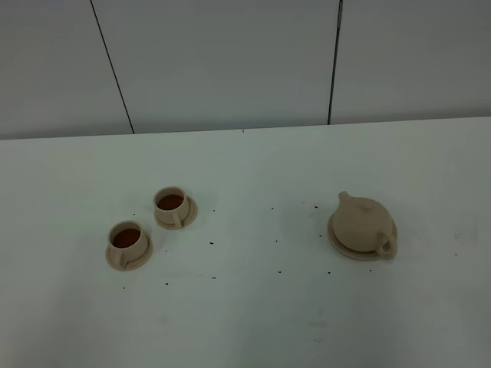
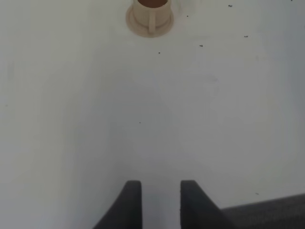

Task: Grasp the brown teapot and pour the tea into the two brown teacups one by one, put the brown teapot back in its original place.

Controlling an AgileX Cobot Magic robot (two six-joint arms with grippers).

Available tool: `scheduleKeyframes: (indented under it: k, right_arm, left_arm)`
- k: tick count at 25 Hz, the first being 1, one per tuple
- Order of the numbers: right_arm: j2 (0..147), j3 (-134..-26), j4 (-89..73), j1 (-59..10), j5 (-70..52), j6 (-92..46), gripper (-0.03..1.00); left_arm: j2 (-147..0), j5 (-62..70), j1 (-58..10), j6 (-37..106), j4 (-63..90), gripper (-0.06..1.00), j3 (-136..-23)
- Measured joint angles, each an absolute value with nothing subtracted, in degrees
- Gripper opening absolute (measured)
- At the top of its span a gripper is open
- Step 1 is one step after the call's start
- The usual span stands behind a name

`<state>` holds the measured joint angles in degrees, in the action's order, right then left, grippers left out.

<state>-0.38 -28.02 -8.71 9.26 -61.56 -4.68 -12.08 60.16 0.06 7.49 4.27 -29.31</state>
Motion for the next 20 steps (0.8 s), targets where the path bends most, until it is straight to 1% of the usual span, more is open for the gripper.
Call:
scheduleKeyframes:
  k: [10,15,20]
  right_arm:
    - [-0.4,-28.0,-9.2,9.3,-61.6,-4.7,0.37]
    - [-0.4,-28.0,-10.6,7.0,-61.6,-4.7,0.37]
    - [-0.4,-28.0,-11.2,6.5,-61.6,-4.7,0.35]
  left_arm:
    - [-12.1,60.2,0.1,7.5,4.3,0.27,-29.3]
    - [-12.1,60.2,0.1,7.5,4.3,0.27,-29.3]
    - [-12.1,60.2,0.1,7.5,4.3,0.27,-29.3]
